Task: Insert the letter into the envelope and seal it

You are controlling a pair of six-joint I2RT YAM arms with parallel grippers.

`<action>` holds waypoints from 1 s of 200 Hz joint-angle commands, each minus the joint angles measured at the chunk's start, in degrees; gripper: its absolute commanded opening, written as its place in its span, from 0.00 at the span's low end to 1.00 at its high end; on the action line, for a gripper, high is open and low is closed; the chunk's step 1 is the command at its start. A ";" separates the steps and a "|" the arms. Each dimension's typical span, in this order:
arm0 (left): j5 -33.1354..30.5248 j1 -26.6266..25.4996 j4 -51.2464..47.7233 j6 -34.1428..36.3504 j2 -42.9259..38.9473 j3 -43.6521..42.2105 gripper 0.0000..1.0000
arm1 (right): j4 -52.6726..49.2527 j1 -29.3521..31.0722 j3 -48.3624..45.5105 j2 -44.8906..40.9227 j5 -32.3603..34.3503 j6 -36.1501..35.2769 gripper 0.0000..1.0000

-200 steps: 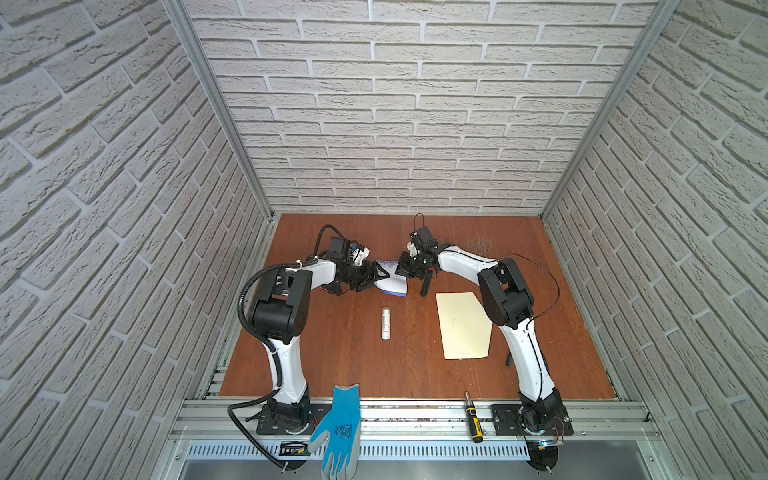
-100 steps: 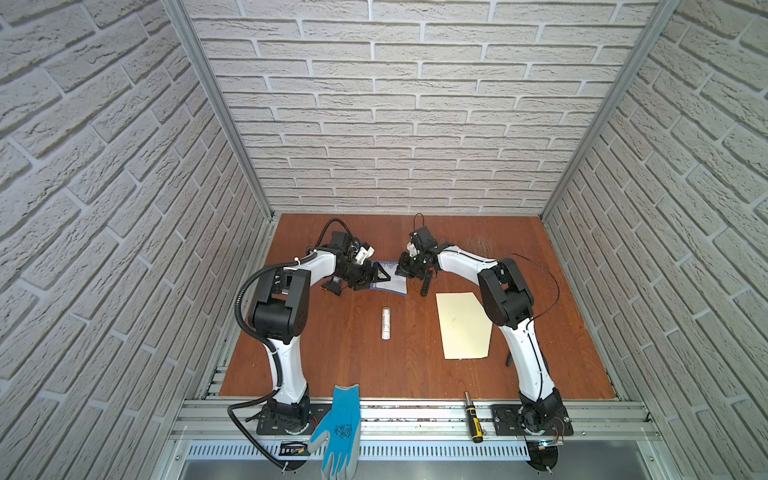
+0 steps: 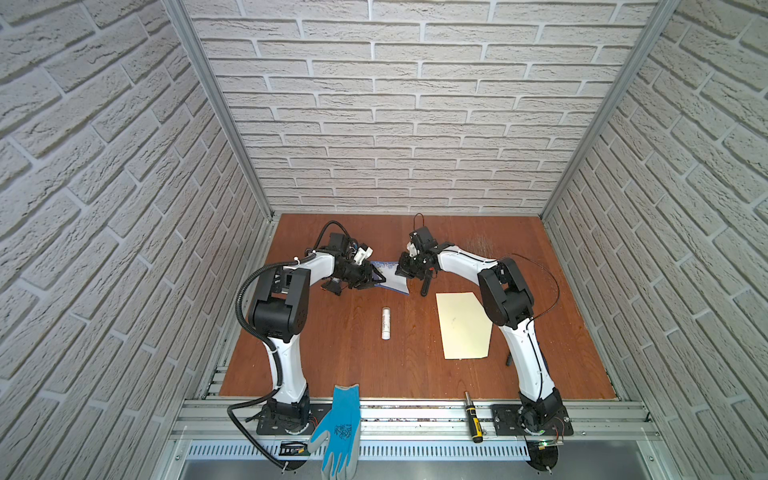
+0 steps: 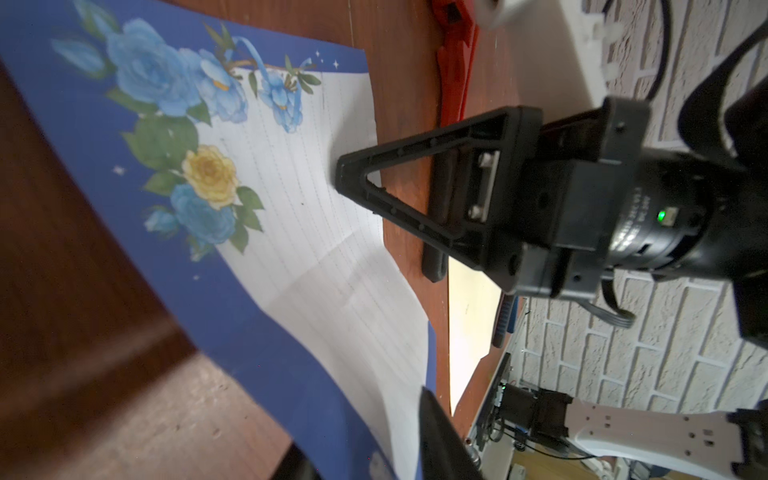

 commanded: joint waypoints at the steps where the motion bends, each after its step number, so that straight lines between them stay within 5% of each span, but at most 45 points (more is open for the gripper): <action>1: 1.71 0.58 1.94 -0.34 0.32 -1.14 0.26 | -6.55 0.84 -1.51 -0.39 1.85 -0.25 0.06; 52: 0.93 0.74 0.21 0.26 0.74 -1.04 0.00 | -5.98 0.83 0.11 -2.55 1.58 0.58 0.07; 94: 0.18 0.83 1.11 -1.14 -2.88 -2.61 0.00 | -3.25 0.77 1.52 -8.51 0.97 3.19 0.26; 134: -1.82 1.18 11.87 -11.35 -11.27 -7.19 0.00 | 1.67 0.19 0.55 -17.69 1.29 7.26 0.45; 200: -8.01 1.23 28.87 -30.89 -21.60 -10.43 0.00 | 20.85 -1.18 -14.93 -35.31 7.26 13.71 0.49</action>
